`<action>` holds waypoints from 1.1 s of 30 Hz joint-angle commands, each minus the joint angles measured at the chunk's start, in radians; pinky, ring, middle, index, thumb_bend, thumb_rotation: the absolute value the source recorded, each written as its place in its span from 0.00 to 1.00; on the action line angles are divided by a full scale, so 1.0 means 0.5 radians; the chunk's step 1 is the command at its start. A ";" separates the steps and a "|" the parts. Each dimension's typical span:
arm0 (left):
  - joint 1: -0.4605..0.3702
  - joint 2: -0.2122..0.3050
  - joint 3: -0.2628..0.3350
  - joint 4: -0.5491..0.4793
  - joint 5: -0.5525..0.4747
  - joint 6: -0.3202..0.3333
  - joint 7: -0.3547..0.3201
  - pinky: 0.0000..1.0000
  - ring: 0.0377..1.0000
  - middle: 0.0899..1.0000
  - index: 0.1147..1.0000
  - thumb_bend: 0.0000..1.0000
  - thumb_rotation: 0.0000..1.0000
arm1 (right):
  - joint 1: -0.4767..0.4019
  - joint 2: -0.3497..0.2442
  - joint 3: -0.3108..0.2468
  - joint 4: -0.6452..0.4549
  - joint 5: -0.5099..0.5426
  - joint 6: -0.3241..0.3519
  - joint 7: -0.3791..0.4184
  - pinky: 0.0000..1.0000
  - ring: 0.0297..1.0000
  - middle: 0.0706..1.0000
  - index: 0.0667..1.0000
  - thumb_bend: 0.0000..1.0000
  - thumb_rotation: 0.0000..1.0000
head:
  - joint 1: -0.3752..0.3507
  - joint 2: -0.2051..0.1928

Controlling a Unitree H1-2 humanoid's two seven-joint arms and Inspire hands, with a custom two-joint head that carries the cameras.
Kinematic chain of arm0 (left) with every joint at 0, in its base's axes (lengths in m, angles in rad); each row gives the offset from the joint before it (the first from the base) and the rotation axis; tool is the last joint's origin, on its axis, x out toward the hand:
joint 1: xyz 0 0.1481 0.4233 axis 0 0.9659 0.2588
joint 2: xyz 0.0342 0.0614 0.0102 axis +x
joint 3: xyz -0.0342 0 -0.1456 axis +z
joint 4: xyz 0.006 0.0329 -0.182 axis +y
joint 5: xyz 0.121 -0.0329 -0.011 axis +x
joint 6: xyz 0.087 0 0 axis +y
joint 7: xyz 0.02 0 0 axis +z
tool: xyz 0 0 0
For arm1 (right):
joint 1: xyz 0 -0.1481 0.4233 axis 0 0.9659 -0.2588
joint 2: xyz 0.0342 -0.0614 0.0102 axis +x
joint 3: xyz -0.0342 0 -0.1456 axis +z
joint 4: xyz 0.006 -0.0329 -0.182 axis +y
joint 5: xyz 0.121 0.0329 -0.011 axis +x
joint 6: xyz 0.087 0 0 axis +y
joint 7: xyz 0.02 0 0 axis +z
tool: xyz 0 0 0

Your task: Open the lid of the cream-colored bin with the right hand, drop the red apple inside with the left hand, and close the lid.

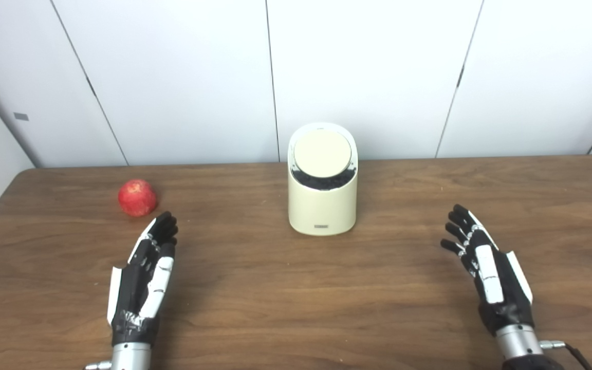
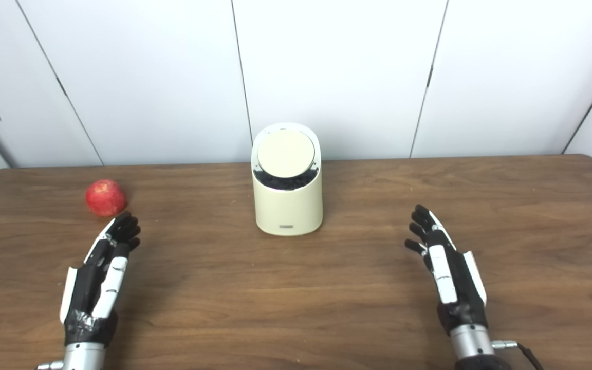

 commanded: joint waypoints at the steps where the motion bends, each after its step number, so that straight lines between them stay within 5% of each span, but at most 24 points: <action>1: 0.112 -0.038 -0.031 0.122 0.002 0.013 -0.002 0.89 0.89 0.88 0.89 0.47 0.66 | -0.035 -0.015 -0.001 -0.053 0.009 -0.053 0.009 0.82 0.90 0.91 0.90 0.62 0.98 | 0.007 -0.003; 23: 0.087 -0.039 -0.024 0.179 -0.006 -0.008 -0.006 0.89 0.89 0.88 0.89 0.48 0.65 | -0.055 -0.026 0.010 -0.038 0.002 -0.023 0.021 0.81 0.91 0.92 0.92 0.62 0.94 | 0.008 -0.019; 29: 0.084 -0.041 -0.027 0.174 -0.005 0.004 -0.005 0.89 0.88 0.87 0.89 0.48 0.65 | -0.058 -0.020 0.020 -0.063 -0.009 -0.013 0.021 0.79 0.90 0.92 0.93 0.57 0.89 | 0.002 -0.022; 33: 0.081 -0.044 -0.023 0.171 -0.017 0.009 -0.005 0.88 0.88 0.87 0.89 0.48 0.64 | -0.072 -0.016 0.027 -0.084 -0.042 0.017 0.006 0.81 0.89 0.91 0.92 0.63 0.75 | -0.018 -0.022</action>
